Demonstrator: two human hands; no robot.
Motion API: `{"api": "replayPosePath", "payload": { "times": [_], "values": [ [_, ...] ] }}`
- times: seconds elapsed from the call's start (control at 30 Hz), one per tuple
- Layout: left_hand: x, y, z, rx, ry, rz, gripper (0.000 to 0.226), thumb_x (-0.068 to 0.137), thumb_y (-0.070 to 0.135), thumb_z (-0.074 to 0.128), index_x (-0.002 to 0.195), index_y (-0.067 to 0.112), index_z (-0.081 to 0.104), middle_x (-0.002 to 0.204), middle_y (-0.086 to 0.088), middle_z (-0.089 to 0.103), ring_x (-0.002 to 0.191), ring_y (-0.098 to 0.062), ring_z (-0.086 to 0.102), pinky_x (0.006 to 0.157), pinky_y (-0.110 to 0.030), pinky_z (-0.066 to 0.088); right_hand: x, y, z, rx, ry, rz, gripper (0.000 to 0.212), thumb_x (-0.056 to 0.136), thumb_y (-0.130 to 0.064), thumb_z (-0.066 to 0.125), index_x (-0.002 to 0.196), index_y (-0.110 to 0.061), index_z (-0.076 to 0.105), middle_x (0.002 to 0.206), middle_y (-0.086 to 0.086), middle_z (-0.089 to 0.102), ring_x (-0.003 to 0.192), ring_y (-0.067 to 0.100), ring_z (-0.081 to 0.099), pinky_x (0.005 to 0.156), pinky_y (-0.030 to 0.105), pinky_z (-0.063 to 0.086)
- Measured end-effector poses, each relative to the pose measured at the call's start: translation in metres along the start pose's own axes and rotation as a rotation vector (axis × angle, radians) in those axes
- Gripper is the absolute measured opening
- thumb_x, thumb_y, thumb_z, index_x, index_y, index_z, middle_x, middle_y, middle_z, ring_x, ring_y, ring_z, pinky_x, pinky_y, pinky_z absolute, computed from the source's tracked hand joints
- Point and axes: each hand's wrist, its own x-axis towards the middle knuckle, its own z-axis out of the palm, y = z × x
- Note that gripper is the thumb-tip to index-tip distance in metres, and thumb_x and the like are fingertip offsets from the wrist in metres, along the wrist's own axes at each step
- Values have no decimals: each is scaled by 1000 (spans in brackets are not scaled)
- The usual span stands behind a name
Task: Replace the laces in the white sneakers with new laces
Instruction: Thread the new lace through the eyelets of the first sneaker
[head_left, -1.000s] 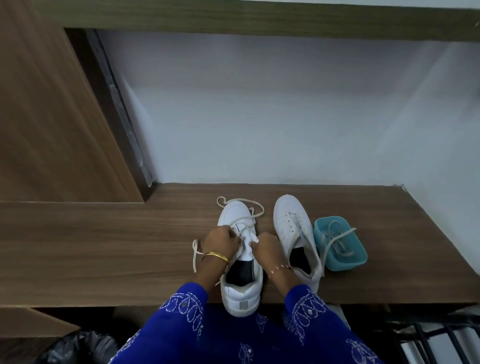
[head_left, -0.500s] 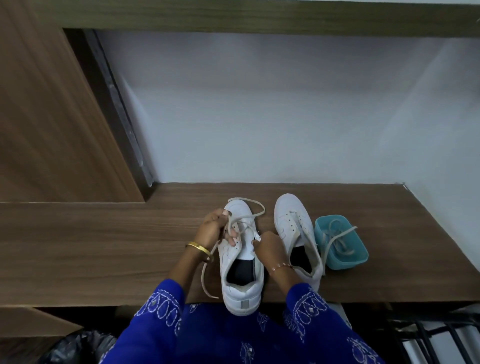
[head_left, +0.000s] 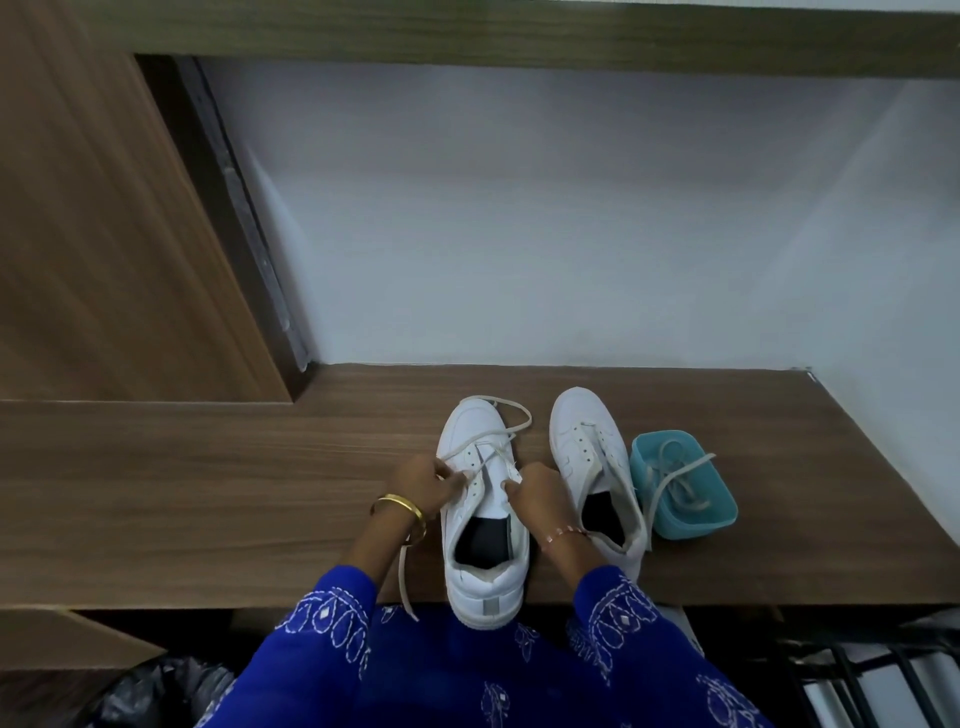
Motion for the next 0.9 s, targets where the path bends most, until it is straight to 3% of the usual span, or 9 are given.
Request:
{"api": "replayPosePath", "payload": {
  "times": [0.1,0.2,0.33,0.4,0.5,0.6,0.67,0.8,0.9],
  "values": [
    [-7,5,-9,131,-38,40,31,88,35,59,70,12,66,56,1,55,49,-9,49,47,-19,35,0,0,-1,30,-41,-14,28,93,-27,53,82,-2,58,85,12,62,93,31,59,68,29,38],
    [-18,16,-20,-309,-138,53,29,90,18,58,63,9,58,49,0,53,31,-2,44,36,-12,35,-2,2,-3,75,-56,-53,45,88,-33,59,55,-12,38,54,0,39,57,19,45,52,27,30],
    [-31,38,-39,-698,-163,118,29,92,11,54,63,7,57,45,3,58,33,-4,50,36,-14,42,-7,2,-12,175,56,-157,16,88,-23,61,87,-7,63,79,4,61,76,16,54,60,16,36],
    [-35,47,-46,-773,-177,148,25,93,11,52,70,6,62,51,1,63,38,-6,55,41,-17,49,-9,-4,-19,317,60,-173,22,90,-16,56,95,4,64,81,9,64,72,14,53,56,9,39],
    [-37,58,-51,-904,-273,186,28,94,12,47,78,5,69,63,-5,69,52,-11,64,50,-23,56,-15,-18,-30,728,-160,3,31,97,-22,45,92,2,64,71,11,61,56,14,51,50,21,45],
    [-40,61,-53,-848,-378,209,31,95,13,44,81,8,72,75,-8,72,65,-15,69,59,-27,58,-14,-23,-39,1024,-418,132,43,100,-39,35,101,-8,64,87,7,67,74,19,60,66,29,50],
    [-41,56,-53,-827,-415,188,26,95,10,44,89,3,68,77,-9,72,68,-16,70,59,-28,59,-11,-23,-48,1160,-499,169,40,98,-41,36,94,-13,64,85,3,69,82,19,62,77,34,49],
    [-37,40,-49,-894,-326,75,27,96,7,42,83,0,65,70,-10,71,60,-17,69,53,-27,57,-3,-26,-76,1264,-405,182,24,93,-26,51,75,-11,58,65,3,70,63,16,64,64,30,51],
    [-29,28,-36,-791,-169,-8,31,97,7,42,74,5,63,58,-2,68,51,-12,64,47,-19,52,-3,-27,-96,1264,-367,104,28,93,-23,50,67,-12,53,59,4,68,55,15,64,70,33,51]
  ]
}}
